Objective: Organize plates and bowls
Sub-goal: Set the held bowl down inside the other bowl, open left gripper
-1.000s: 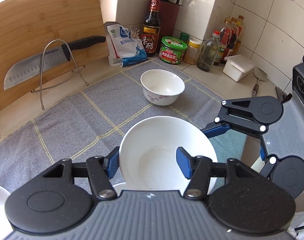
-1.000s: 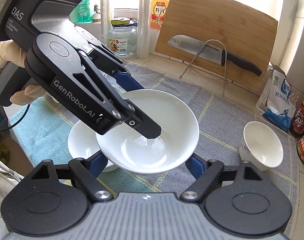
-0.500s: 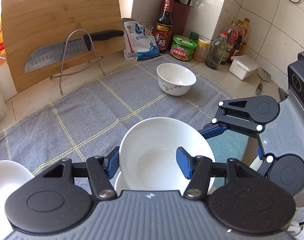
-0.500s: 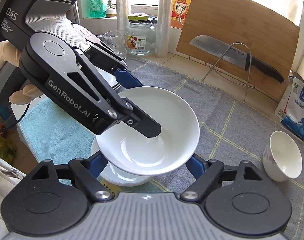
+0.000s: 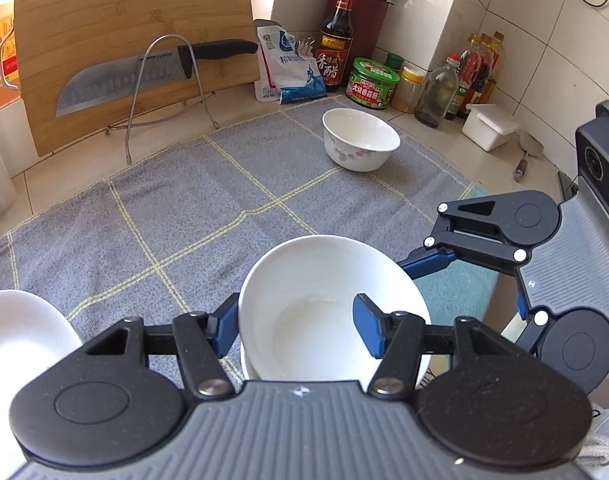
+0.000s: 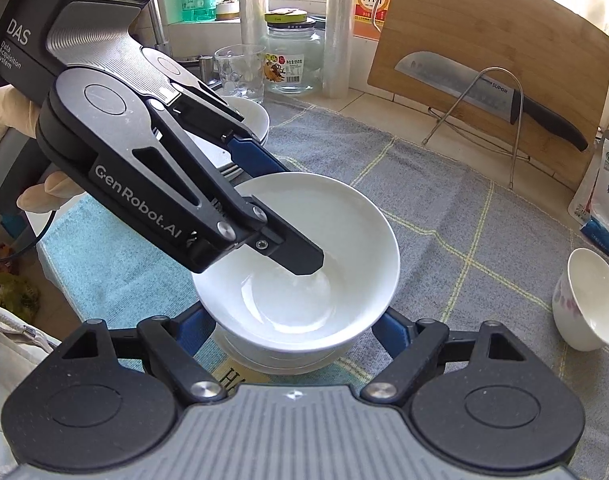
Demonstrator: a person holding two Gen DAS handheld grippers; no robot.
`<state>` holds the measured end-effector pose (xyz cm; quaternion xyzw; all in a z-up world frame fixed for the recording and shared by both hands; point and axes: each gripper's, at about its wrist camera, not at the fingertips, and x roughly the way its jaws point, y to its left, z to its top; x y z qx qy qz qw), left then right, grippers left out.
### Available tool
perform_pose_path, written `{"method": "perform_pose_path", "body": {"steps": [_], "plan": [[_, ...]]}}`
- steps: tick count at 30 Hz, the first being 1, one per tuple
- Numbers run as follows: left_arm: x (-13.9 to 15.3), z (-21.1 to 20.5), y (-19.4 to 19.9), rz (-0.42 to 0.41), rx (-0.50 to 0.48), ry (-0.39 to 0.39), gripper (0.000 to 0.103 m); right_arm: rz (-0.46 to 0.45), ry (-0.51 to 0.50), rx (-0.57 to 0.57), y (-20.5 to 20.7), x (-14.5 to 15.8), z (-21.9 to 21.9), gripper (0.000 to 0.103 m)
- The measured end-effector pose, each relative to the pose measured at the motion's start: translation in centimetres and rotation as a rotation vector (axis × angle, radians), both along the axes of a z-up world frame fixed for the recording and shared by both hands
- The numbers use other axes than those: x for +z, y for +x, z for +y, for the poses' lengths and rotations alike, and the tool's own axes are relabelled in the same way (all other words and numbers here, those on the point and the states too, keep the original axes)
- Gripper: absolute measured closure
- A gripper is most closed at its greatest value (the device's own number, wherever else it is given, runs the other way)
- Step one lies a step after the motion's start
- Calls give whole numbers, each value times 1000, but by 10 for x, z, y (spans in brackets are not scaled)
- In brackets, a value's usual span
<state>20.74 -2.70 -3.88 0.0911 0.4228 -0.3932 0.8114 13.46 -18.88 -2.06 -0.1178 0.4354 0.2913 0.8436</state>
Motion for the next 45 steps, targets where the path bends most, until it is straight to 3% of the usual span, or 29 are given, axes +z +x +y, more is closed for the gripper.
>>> {"method": "perform_pose_path", "body": {"steps": [29, 34, 45], "plan": [[-14, -2, 0, 28, -7, 15, 45, 33, -12, -5, -2, -9, 4, 15], [-14, 0, -1, 18, 0, 19, 33, 19, 24, -21, -3, -6, 0, 0], [-7, 15, -14, -57, 32, 33, 23, -25, 49, -72, -8, 7, -11, 0]]}}
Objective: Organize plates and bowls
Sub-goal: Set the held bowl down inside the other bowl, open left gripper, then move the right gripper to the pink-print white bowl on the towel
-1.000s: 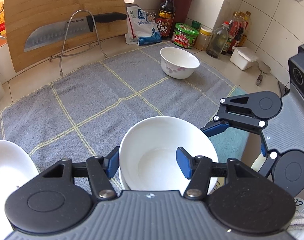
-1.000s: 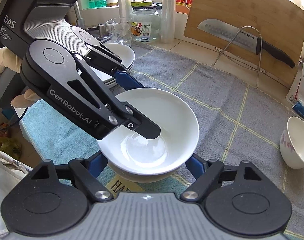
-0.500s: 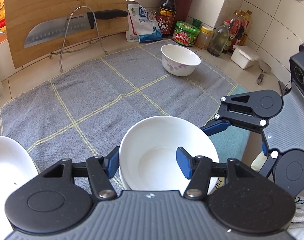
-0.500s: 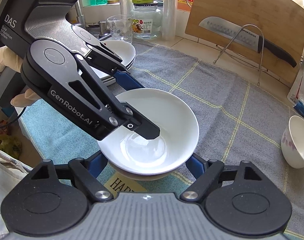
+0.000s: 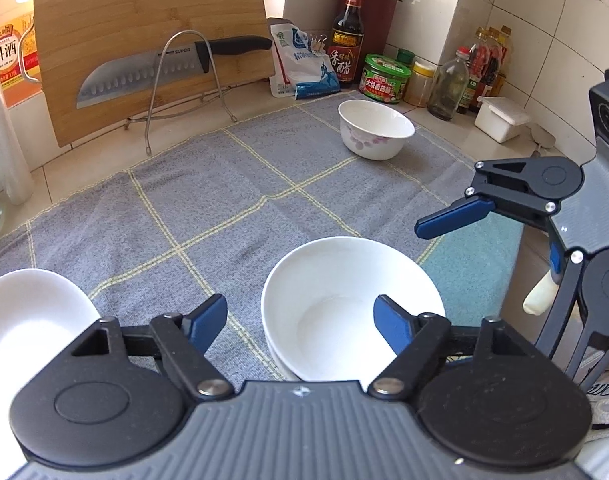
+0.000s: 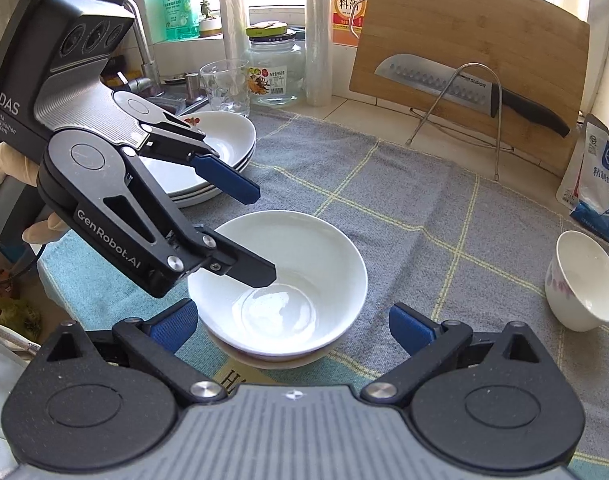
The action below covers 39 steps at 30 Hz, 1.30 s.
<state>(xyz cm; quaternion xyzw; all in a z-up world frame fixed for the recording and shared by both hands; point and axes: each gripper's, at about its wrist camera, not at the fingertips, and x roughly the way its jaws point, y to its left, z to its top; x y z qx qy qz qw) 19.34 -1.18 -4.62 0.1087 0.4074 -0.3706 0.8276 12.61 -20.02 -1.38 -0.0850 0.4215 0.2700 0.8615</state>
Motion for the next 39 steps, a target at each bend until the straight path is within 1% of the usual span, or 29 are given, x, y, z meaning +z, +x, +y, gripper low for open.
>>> {"method": "perform_pose_path", "body": {"steps": [8, 13, 15, 19, 22, 26, 30, 34, 37, 39], "plan": [[3, 10, -8, -34, 33, 6, 23, -12, -3, -36, 0, 2, -9, 0], [2, 15, -17, -47, 69, 12, 23, -26, -9, -65, -3, 4, -21, 0], [7, 13, -21, -62, 83, 0, 23, -33, -8, -84, -4, 5, -28, 0], [20, 2, -29, -106, 117, -41, 16, -50, -3, -144, -3, 8, -49, 0], [28, -13, -35, -139, 129, -68, 12, -57, -5, -184, -2, 9, -67, 0], [30, -40, -37, -159, 110, -80, 7, -66, -25, -228, 2, 8, -93, 0], [27, -70, -38, -174, 88, -64, 7, -67, -32, -258, 10, 5, -120, 0], [21, -100, -36, -192, 93, -55, 6, -60, -35, -275, 24, -1, -146, 0], [16, -124, -37, -224, 113, -33, 6, -57, -46, -278, 38, -5, -164, 0], [13, -139, -36, -245, 108, -25, 6, -60, -57, -276, 48, -5, -174, 0]]}}
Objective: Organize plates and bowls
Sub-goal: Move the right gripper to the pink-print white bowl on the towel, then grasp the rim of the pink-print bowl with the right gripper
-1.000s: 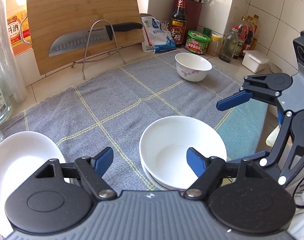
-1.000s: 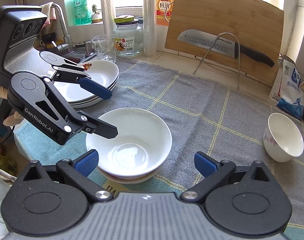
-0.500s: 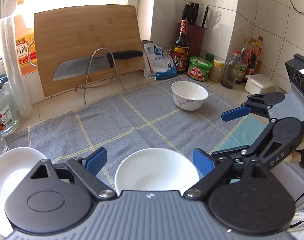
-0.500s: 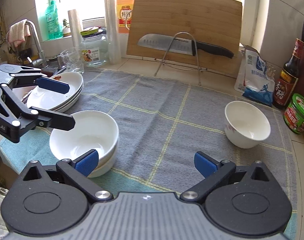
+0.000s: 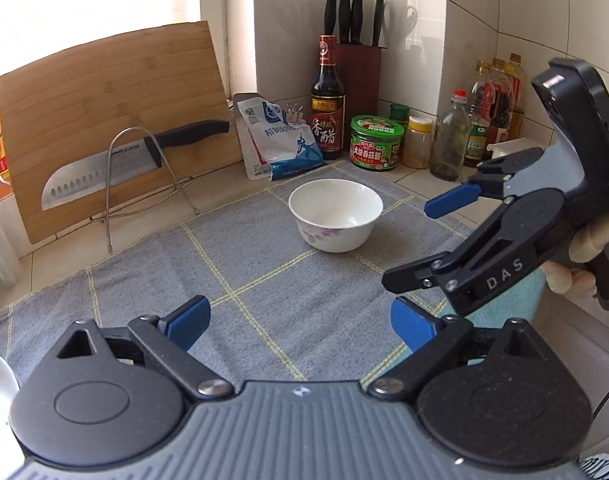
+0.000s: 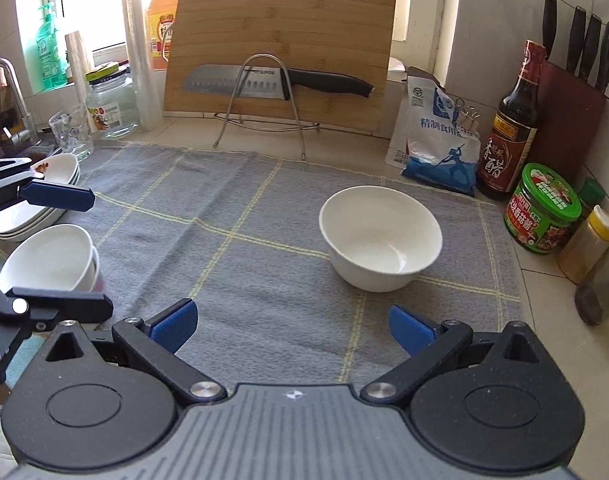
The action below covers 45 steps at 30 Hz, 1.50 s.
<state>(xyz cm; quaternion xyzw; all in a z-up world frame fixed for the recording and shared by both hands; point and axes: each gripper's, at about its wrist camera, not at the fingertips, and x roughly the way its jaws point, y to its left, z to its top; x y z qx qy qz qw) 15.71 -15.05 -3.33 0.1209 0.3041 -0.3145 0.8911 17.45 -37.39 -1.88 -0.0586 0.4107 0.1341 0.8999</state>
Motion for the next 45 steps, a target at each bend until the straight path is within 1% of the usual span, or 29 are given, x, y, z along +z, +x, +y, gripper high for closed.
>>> {"method": "perform_pose_path", "body": {"steps": [5, 9, 14, 20, 22, 24, 28, 32, 34, 41, 43, 45], "plan": [[-13, -42, 8, -24, 30, 51, 6, -4, -21, 25, 28, 2, -26, 0], [-19, -63, 18, -11, 74, 52, 6, 24, -21, 58, 49, -1, -46, 0], [-31, -91, 29, -29, 123, 70, 6, 59, -7, 116, 74, -9, -62, 0], [-49, -120, 48, -36, 159, 63, 6, 80, 22, 181, 102, -18, -74, 0], [-54, -127, 54, -33, 164, 59, 7, 89, 46, 201, 112, -20, -78, 0], [-59, -133, 60, -40, 172, 58, 7, 99, 63, 212, 122, -24, -82, 1], [-68, -139, 72, -21, 186, 43, 7, 123, 77, 234, 137, -33, -84, 2], [-73, -144, 80, -20, 187, 25, 9, 141, 80, 254, 148, -41, -84, 6], [-74, -145, 82, -16, 184, 20, 10, 151, 93, 266, 154, -43, -84, 12], [-77, -147, 88, -18, 182, 25, 15, 176, 140, 280, 169, -46, -83, 24], [-76, -147, 88, -20, 181, 24, 15, 180, 145, 281, 171, -47, -83, 29], [-76, -147, 88, -23, 178, 25, 15, 184, 146, 283, 172, -47, -82, 31]]}}
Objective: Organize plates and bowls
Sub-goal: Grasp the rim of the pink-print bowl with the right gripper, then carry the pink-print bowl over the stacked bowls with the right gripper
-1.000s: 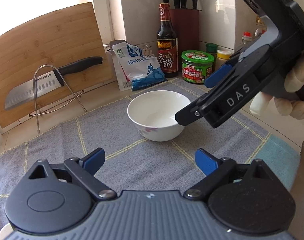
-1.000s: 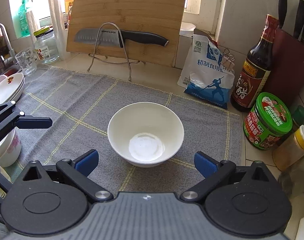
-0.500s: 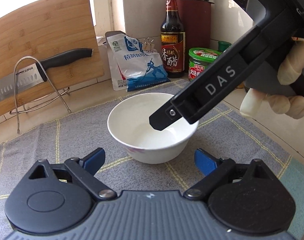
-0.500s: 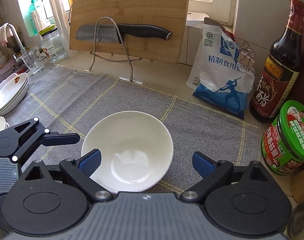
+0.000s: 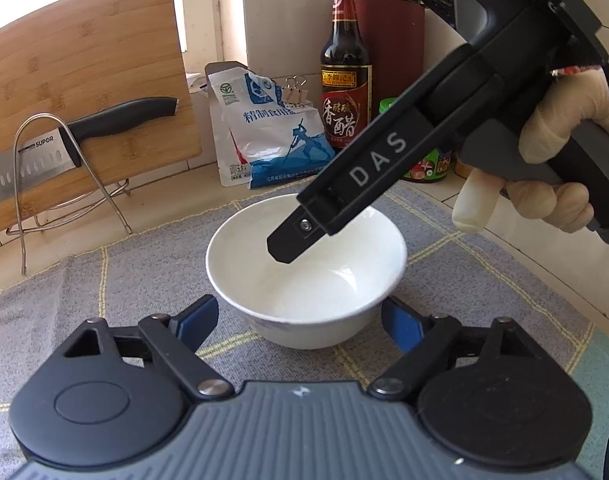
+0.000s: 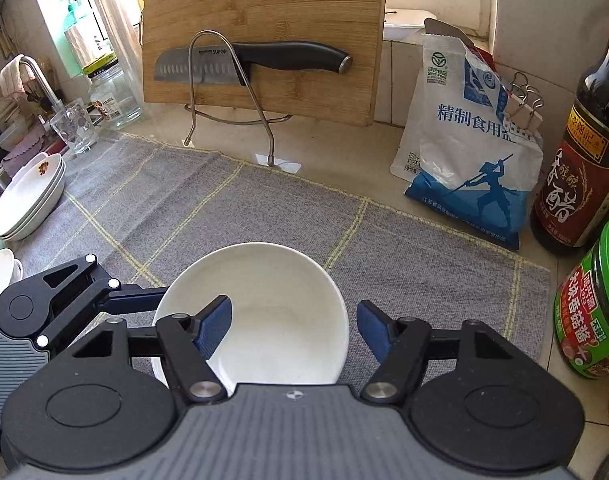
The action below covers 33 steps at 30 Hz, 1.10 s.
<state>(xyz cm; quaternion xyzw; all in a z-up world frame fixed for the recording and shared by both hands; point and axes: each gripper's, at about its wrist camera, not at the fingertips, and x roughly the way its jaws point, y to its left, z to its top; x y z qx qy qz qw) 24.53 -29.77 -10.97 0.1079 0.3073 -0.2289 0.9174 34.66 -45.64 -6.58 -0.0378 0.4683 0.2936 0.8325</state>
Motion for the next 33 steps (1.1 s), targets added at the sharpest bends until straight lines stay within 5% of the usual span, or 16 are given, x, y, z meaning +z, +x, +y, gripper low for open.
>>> {"method": "perform_pose_path", "body": {"steps": [20, 33], "plan": [[3, 2, -3, 14, -28, -3, 17, 27, 4, -3, -3, 0, 5, 38], [33, 15, -32, 8, -70, 27, 16, 0, 7, -8, -36, 29, 22, 38]]}}
